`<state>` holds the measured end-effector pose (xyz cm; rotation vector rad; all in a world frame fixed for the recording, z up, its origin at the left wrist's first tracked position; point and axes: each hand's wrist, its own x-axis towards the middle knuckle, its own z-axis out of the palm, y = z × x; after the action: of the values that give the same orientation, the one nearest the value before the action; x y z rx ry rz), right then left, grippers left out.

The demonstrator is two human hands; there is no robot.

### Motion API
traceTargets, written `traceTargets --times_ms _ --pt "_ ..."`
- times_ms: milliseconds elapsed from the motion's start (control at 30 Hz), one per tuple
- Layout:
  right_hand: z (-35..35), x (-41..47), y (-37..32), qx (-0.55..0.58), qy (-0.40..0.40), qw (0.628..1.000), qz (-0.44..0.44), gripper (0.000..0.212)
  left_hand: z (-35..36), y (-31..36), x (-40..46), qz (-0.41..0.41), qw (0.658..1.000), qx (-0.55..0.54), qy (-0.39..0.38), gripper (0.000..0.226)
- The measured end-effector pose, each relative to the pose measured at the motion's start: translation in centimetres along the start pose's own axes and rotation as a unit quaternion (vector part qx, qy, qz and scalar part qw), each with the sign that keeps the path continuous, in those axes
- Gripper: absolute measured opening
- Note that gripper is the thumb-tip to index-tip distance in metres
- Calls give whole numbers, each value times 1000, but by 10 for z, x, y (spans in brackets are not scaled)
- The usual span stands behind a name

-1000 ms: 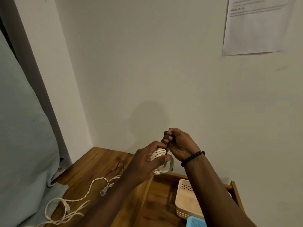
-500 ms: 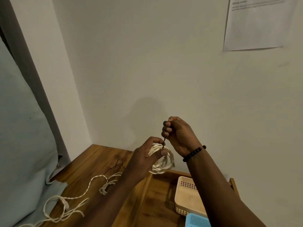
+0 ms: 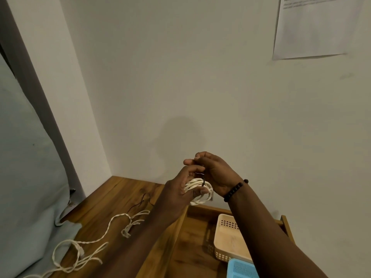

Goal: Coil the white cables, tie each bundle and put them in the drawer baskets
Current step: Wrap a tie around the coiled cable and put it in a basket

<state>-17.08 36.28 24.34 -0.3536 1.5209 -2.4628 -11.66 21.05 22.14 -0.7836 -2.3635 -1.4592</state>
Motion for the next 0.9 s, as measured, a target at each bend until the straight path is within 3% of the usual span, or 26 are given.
traceTargets --times_ms 167,300,400,500,567,667,833,900 --pt "-3 0 -1 -186 13 982 -25 10 0 -6 0 -15 998 26 48 41" --pt "1 -6 3 -223 79 970 -59 18 1 -13 2 -37 994 27 101 39" --pt "14 -20 14 -280 246 904 -210 12 0 -15 5 -90 985 -20 147 39" --pt "33 -44 35 -329 258 859 -294 7 -3 -17 9 -119 976 -55 171 36" --pt "45 -55 53 -428 246 834 -247 9 -4 -18 11 -134 974 -65 172 35" --pt "51 -55 67 -528 291 778 -178 25 -3 -18 11 -148 972 -52 176 44" --pt "57 -50 71 -527 353 756 -162 26 3 -13 6 -164 964 -127 168 44" --pt "61 -50 73 -505 348 770 -176 27 4 -15 7 -180 957 -149 169 39"
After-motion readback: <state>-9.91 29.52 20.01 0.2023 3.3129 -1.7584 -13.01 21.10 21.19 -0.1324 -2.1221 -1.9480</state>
